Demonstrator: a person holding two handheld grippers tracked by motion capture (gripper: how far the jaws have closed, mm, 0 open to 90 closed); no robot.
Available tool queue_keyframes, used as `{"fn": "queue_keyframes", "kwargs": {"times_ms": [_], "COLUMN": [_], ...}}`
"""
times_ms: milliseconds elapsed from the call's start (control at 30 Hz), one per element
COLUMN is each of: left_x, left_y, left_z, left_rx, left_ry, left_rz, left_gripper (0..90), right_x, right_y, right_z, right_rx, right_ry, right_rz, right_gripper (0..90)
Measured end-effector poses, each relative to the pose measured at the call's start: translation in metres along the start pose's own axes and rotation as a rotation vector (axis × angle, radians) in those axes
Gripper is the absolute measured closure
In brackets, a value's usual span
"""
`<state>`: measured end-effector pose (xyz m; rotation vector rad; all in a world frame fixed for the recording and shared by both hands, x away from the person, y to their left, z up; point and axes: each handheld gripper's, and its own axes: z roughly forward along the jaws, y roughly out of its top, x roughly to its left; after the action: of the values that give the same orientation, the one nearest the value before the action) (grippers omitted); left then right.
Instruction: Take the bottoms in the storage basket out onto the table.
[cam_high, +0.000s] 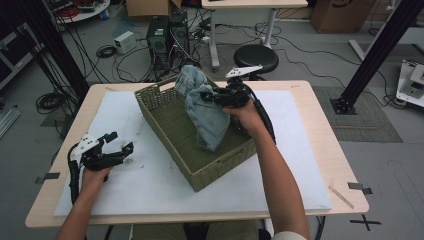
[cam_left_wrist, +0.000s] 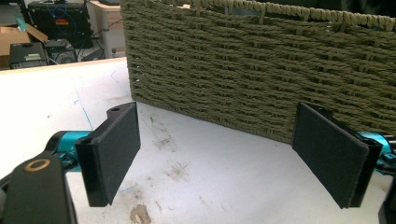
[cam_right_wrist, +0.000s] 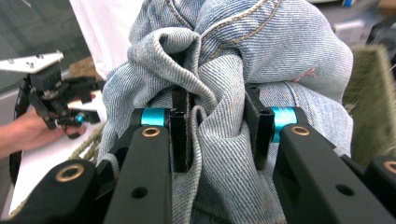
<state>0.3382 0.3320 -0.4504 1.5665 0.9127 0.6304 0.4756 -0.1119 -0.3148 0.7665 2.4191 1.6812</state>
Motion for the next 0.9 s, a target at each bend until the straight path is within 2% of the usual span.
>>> {"fn": "queue_keyframes", "kwargs": {"times_ms": [167, 400, 600, 733, 900], "left_x": [0.000, 0.000, 0.000, 0.000, 0.000], "left_y": [0.000, 0.000, 0.000, 0.000, 0.000], "left_z": [0.000, 0.001, 0.000, 0.000, 0.000], "left_rx": [-0.001, 0.002, 0.001, 0.001, 0.001], "left_ry": [-0.001, 0.001, 0.002, 0.002, 0.002], "left_rz": [-0.001, -0.004, -0.002, 0.001, 0.000], "left_gripper": [15.7, 15.7, 15.7, 15.7, 15.7], "right_x": [-0.003, -0.005, -0.004, -0.006, -0.012], "right_y": [0.006, 0.016, 0.024, 0.028, 0.025], "right_z": [-0.023, -0.052, -0.071, -0.094, -0.118], "right_rx": [-0.068, -0.141, -0.169, -0.183, -0.194], "right_ry": [-0.018, 0.001, -0.007, -0.036, -0.064], "right_rz": [-0.003, -0.012, -0.023, -0.025, -0.016], "right_gripper": [69.7, 69.7, 69.7, 69.6, 69.5]}}
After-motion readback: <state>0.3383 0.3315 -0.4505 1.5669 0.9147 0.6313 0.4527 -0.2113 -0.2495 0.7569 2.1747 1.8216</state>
